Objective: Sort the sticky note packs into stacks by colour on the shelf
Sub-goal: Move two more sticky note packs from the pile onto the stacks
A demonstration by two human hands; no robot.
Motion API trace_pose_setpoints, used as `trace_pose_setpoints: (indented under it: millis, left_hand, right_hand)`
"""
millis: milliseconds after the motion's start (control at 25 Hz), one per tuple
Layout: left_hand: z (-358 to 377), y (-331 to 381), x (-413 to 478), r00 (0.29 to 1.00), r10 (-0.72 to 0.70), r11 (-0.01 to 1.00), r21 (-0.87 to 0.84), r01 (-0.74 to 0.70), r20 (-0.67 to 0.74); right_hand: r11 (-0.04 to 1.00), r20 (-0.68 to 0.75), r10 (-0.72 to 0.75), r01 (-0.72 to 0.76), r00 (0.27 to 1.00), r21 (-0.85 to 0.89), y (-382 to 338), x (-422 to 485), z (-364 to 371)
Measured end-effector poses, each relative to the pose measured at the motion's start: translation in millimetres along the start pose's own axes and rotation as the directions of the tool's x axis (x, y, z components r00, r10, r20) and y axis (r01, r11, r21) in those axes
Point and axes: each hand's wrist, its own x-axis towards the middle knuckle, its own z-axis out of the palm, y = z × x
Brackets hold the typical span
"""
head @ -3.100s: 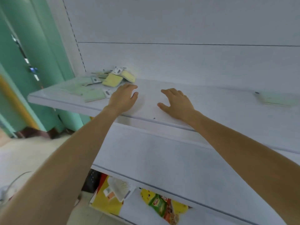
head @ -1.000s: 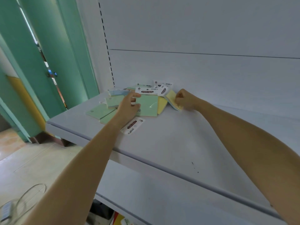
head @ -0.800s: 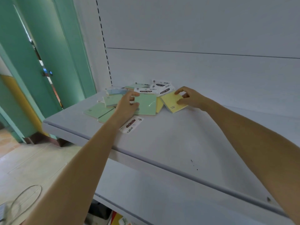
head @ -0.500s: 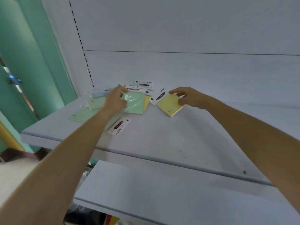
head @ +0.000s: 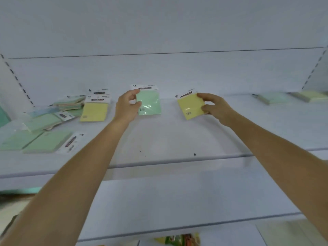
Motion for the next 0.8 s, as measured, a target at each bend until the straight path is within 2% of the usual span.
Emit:
trace_pose_setpoints:
  millis: [240,440,800]
  left_hand:
    - [142.0,62.7,-19.9,0.997,0.045,0.998,-0.050,-0.042,0.067]
    - [272.5,120.6,-49.5,0.994,0.077,0.997,-0.038,-0.074,0.083]
    - [403.3,163.6,-25.6,0.991,0.038,0.999,0.007,-0.039,0.129]
  right_hand:
    - [0.999,-0.203,-0.002,0.009,0.979,0.035,38.8,-28.1,-140.0]
    - [0.998,-0.306,0.023,-0.004,0.952,0.063,78.4,-40.2,-268.3]
    - [0.991,-0.439,0.131,-0.106,0.889,0.081,124.8,-26.1,-396.5]
